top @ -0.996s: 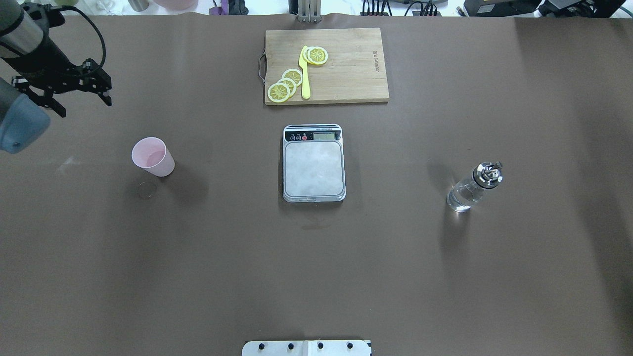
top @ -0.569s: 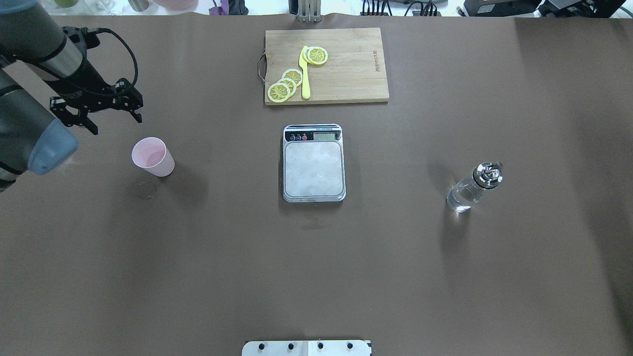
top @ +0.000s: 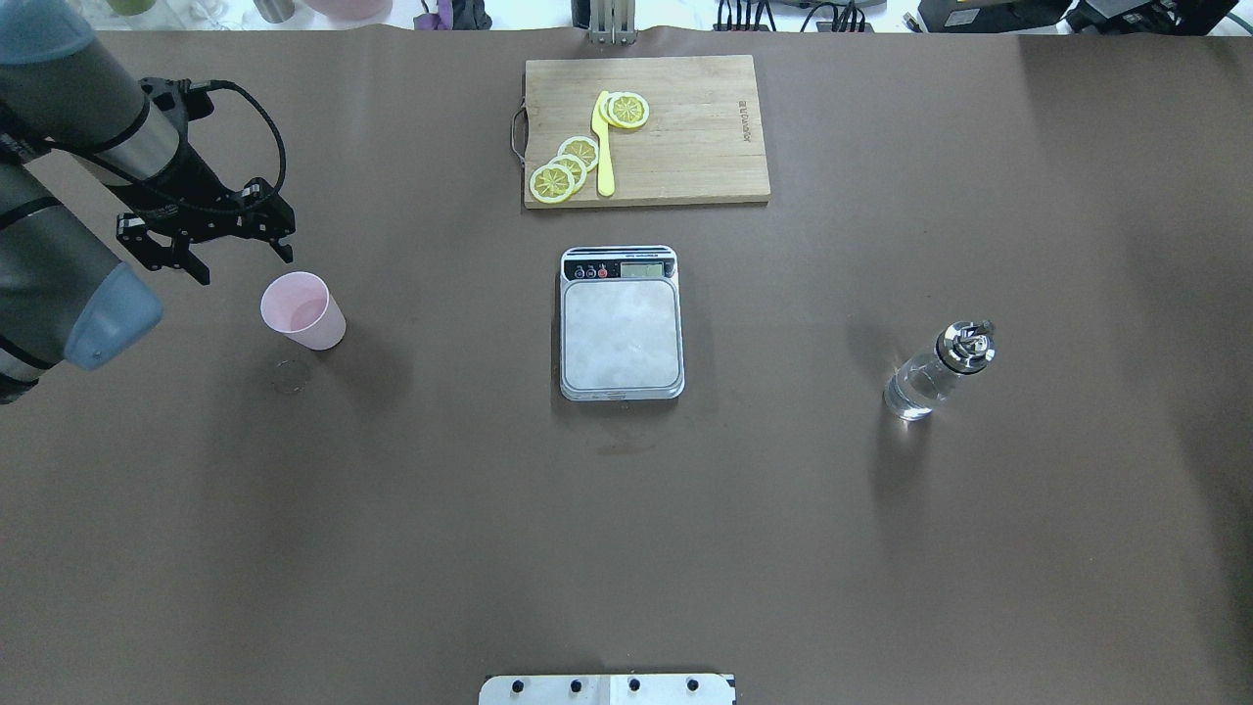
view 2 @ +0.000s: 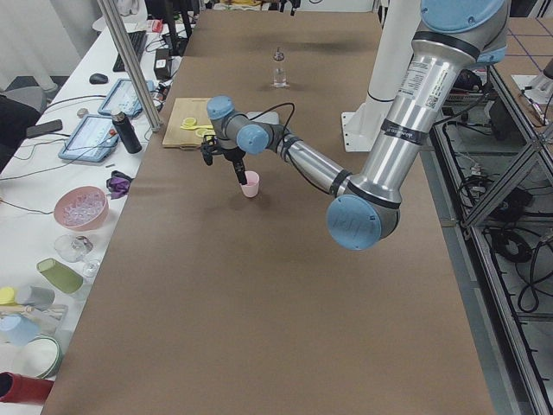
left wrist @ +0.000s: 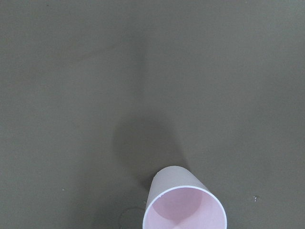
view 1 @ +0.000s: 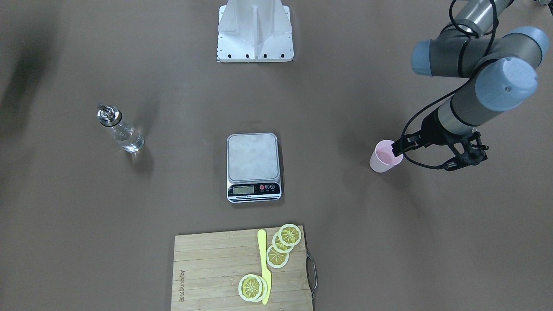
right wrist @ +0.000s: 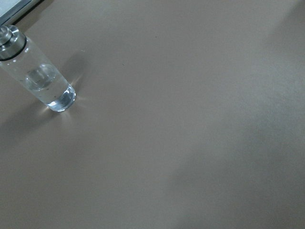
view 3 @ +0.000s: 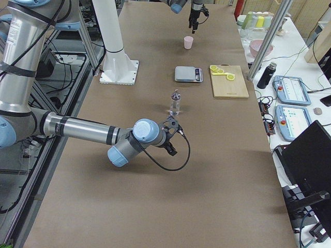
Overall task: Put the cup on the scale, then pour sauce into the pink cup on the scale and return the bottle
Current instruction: 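Move the left gripper down over the pink cup while the right arm approaches the bottle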
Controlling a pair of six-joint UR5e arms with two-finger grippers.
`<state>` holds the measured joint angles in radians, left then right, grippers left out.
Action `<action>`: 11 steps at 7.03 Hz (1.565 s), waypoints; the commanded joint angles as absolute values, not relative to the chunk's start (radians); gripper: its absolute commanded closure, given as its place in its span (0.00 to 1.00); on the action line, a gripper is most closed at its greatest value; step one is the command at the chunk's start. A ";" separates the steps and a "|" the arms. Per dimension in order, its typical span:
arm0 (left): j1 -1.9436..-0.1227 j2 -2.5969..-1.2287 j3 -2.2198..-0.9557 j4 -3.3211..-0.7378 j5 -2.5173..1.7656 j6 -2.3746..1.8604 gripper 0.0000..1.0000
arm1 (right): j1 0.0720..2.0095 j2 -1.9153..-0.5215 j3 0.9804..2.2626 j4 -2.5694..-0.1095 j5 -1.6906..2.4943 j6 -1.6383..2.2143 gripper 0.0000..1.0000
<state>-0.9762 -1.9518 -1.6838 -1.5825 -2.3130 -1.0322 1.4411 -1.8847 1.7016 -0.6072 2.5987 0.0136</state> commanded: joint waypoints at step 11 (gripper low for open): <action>-0.910 -1.930 -1.649 -1.663 -2.267 -1.046 0.26 | 1.062 -1.735 1.497 -0.025 2.360 0.603 0.01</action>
<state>-0.9121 -1.9297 -1.6616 -1.6389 -2.2674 -1.0490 1.0836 -1.7421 1.5014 -0.0958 2.3891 0.5587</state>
